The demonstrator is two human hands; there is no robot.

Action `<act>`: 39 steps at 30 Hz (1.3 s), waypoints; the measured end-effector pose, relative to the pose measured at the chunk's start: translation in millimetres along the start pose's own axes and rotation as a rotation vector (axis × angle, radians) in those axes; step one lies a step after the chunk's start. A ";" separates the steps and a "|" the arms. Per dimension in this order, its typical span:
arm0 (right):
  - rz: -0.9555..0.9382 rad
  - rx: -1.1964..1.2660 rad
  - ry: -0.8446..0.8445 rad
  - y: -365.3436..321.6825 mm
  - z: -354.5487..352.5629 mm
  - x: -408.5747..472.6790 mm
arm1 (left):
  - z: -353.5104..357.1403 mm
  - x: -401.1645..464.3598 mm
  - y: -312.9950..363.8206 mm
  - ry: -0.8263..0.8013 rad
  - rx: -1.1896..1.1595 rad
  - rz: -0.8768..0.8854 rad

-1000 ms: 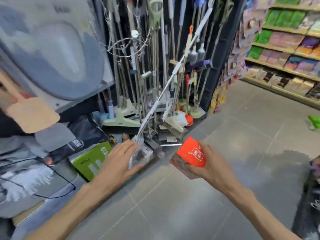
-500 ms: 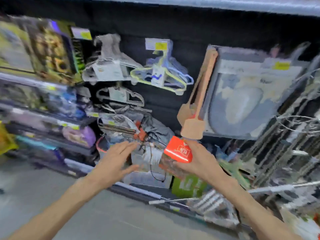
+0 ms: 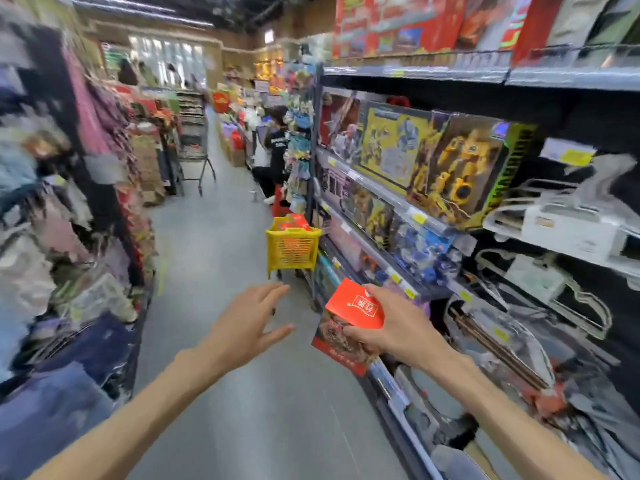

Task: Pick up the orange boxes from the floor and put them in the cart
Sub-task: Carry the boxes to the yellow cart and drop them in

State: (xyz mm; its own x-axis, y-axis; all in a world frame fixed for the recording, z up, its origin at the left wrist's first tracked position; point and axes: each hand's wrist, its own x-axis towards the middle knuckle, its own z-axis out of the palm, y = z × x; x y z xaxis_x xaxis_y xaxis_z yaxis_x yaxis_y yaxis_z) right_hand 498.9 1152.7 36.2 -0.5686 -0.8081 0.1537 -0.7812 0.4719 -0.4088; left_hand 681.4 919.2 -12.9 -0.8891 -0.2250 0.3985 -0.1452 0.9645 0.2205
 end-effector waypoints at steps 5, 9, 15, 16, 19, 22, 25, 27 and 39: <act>-0.145 0.040 -0.079 -68.1 31.9 123.5 | -35.4 11.1 -114.0 0.024 0.071 -0.106; -0.199 0.062 -0.082 -103.6 57.4 215.0 | -52.9 35.7 -189.3 0.048 0.122 -0.145; -0.218 0.091 -0.106 -125.6 93.9 353.0 | -43.0 103.8 -307.7 0.077 0.136 -0.186; -0.212 0.092 -0.113 -125.8 100.8 377.7 | -37.5 118.6 -328.1 0.080 0.141 -0.189; -0.223 0.073 -0.111 -120.5 122.5 459.7 | -21.3 169.9 -392.5 0.080 0.151 -0.198; -0.228 0.065 -0.109 -116.3 140.1 545.5 | -8.2 220.0 -456.5 0.079 0.154 -0.228; -0.224 0.040 -0.117 -119.8 153.3 629.0 | 3.4 265.4 -519.1 0.072 0.140 -0.262; -0.217 0.043 -0.124 -125.8 164.4 681.9 | 10.3 291.9 -561.0 0.064 0.129 -0.290; -0.120 0.045 -0.101 -149.3 266.5 995.0 | 58.2 468.1 -849.2 0.044 0.039 -0.293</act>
State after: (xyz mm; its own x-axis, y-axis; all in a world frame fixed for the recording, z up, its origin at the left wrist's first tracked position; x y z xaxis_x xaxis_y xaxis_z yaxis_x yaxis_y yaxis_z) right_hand 118.4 184.2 10.4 -0.4411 -0.8903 0.1135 -0.8283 0.3552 -0.4333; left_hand 363.3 2.8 -65.4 -0.7873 -0.4999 0.3609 -0.4106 0.8618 0.2980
